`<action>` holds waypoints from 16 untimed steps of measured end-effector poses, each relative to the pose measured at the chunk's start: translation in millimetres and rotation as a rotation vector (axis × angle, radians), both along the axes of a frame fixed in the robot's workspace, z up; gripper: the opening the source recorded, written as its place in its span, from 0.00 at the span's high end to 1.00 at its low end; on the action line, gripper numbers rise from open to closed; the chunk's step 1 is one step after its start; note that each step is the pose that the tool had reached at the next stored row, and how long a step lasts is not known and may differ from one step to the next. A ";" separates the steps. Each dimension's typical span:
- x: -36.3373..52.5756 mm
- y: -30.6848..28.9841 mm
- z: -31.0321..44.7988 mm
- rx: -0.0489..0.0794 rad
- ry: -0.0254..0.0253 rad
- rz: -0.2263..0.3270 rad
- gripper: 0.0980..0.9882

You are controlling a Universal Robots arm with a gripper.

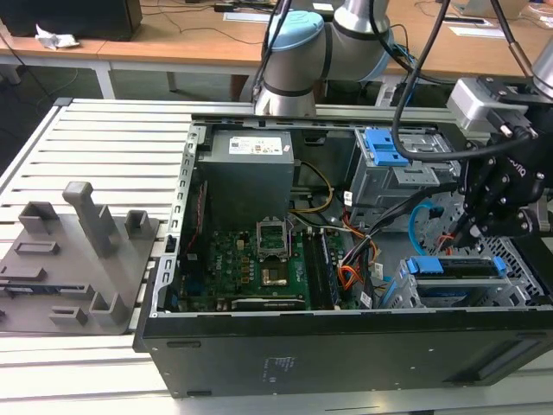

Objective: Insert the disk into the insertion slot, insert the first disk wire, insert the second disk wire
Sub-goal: 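Insert the first disk wire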

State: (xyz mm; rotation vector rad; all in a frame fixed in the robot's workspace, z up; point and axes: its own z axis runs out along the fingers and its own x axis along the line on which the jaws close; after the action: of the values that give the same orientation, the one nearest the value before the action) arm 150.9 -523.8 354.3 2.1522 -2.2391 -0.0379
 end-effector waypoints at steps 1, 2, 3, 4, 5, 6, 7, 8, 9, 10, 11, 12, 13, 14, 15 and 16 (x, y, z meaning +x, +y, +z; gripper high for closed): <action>0.0 -1.6 0.0 0.000 0.0000 0.000 0.93; 0.0 -3.7 0.0 0.000 0.0000 0.000 0.93; 0.0 -5.1 0.0 0.000 0.0000 0.000 0.93; 0.0 -6.0 0.0 0.000 0.0000 0.000 0.93; 0.0 -8.1 0.0 0.000 0.0000 0.000 0.93; 0.0 -9.5 0.0 0.000 0.0000 0.000 0.93; 0.0 -9.8 0.0 0.000 0.0000 0.000 0.93; 0.0 -9.8 0.0 0.000 0.0000 0.000 0.93; 0.2 -9.8 -0.1 0.000 0.0000 0.000 0.93; 1.9 -9.9 -0.4 0.000 0.0000 0.000 0.93; 3.4 -9.8 -0.9 0.000 0.0001 0.000 0.93; 4.5 -9.9 -2.1 0.000 0.0003 0.000 0.93; 4.8 -9.9 -3.3 0.000 0.0003 0.000 0.93; 5.1 -9.9 -4.0 0.000 0.0004 0.000 0.93; 5.5 -9.8 -4.6 0.000 0.0003 0.000 0.93; 6.0 -9.9 -4.9 0.000 0.0003 0.000 0.93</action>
State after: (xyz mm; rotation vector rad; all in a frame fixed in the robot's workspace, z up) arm 156.8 -533.7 349.3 2.1519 -2.2387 -0.0379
